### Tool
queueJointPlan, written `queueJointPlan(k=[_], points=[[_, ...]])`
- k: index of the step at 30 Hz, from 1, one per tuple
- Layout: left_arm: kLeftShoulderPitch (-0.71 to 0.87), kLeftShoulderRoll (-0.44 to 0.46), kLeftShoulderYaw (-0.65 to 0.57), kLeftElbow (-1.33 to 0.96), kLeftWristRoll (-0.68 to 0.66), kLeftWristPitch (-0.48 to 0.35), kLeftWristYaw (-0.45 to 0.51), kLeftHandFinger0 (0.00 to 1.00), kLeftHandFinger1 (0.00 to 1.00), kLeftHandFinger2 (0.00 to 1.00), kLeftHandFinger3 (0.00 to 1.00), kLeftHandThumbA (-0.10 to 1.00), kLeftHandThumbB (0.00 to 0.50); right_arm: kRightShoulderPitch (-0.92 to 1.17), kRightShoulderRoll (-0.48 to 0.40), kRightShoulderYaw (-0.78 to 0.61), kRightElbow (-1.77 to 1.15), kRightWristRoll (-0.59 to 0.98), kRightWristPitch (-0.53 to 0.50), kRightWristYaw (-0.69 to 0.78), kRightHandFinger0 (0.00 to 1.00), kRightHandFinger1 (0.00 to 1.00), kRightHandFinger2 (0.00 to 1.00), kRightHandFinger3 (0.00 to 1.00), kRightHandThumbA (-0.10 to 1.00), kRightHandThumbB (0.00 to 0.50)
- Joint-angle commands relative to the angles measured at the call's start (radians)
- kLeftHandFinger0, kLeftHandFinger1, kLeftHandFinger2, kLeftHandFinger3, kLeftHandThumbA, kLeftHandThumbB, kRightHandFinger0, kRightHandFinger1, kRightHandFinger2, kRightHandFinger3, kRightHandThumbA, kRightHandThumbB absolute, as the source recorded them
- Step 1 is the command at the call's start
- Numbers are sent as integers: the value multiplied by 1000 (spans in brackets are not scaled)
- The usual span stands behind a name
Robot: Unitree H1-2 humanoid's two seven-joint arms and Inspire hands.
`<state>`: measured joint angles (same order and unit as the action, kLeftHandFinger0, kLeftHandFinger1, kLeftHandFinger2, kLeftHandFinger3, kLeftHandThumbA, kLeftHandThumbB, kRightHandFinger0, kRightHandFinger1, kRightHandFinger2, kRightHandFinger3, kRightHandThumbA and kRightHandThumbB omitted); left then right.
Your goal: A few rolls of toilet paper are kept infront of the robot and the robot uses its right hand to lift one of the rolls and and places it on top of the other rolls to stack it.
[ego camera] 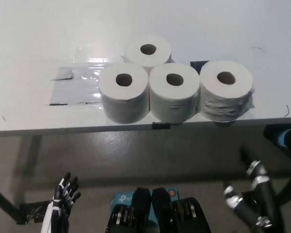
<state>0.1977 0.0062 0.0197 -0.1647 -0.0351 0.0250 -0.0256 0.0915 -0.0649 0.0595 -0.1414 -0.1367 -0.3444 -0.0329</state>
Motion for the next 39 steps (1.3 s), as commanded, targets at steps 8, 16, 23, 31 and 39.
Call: queueJointPlan(k=[8,16,23,31,39], points=[[-21,13,4,-34,-47,-32,-26,1000,1000,1000,1000,1000,0,-548,-330,-261,-407,182,561,45,1000,1000,1000,1000,801,203],[-21,13,-1,-37,-43,-23,-24,1000,1000,1000,1000,1000,0,-940,-505,-118,-44,104,814,256,1000,1000,1000,1000,898,286],[-23,17,-2,-34,-48,-30,-30,1000,1000,1000,1000,1000,0,-1178,-542,99,379,12,792,477,1000,1000,1000,1000,806,330],[-23,17,-4,-36,-30,-22,-17,1000,1000,1000,1000,1000,0,-1335,-514,334,705,-114,742,612,1000,1000,1000,1000,790,342],[-33,19,-3,-26,-40,-24,-20,1000,1000,1000,1000,1000,0,-1456,-471,438,977,-83,660,727,1000,1000,1000,1000,756,353]])
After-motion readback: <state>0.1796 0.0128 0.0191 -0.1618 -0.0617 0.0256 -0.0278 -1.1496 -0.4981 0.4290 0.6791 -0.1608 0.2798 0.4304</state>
